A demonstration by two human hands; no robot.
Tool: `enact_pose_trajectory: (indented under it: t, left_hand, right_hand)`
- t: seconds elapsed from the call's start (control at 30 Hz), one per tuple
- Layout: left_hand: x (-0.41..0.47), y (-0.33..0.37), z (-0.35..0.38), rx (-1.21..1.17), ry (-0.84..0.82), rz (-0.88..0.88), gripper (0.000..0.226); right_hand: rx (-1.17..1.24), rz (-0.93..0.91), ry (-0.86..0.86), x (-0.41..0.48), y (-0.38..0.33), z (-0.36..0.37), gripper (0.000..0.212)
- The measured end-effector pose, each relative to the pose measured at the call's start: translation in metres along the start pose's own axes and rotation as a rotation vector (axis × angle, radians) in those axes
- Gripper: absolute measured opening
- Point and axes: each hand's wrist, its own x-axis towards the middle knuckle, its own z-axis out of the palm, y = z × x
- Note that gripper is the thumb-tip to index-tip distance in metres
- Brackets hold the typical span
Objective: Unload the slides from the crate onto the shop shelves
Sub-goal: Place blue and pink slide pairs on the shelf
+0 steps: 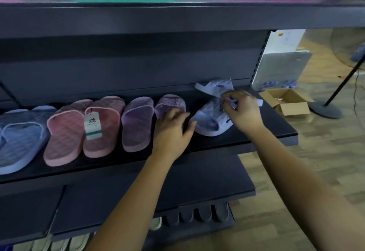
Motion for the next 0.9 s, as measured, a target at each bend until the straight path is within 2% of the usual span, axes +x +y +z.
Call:
enact_pose_trajectory:
  t: [0.1, 0.23, 0.33, 0.37, 0.43, 0.5, 0.67, 0.8, 0.9]
  left_hand:
    - [0.012, 0.037, 0.028, -0.055, -0.087, -0.008, 0.054]
    - [0.016, 0.072, 0.066, 0.014, -0.054, -0.072, 0.062]
    - [0.019, 0.081, 0.088, 0.059, -0.021, -0.142, 0.069]
    - [0.02, 0.084, 0.091, 0.057, -0.02, -0.161, 0.071]
    - [0.023, 0.087, 0.093, -0.018, -0.047, -0.209, 0.071]
    - [0.027, 0.088, 0.093, -0.132, -0.075, -0.257, 0.069]
    - [0.036, 0.078, 0.085, -0.291, -0.098, -0.318, 0.067]
    - [0.051, 0.057, 0.065, -0.368, -0.284, -0.273, 0.067]
    - [0.06, 0.044, 0.046, -0.546, -0.456, -0.244, 0.066]
  right_hand:
    - [-0.122, 0.073, -0.044, 0.019, 0.052, -0.022, 0.031]
    - [-0.154, 0.051, -0.167, 0.03, 0.104, -0.04, 0.033]
    - [-0.099, 0.042, -0.305, 0.034, 0.122, -0.044, 0.05]
    - [-0.069, 0.038, -0.326, 0.036, 0.126, -0.045, 0.049]
    - [-0.017, 0.021, -0.344, 0.041, 0.132, -0.044, 0.032]
    - [0.037, 0.009, -0.353, 0.045, 0.135, -0.042, 0.021]
    - [0.17, 0.067, -0.319, 0.047, 0.147, -0.033, 0.018]
    - [0.184, 0.052, -0.163, 0.05, 0.148, -0.04, 0.024]
    - [0.121, 0.003, -0.137, 0.049, 0.151, -0.043, 0.028]
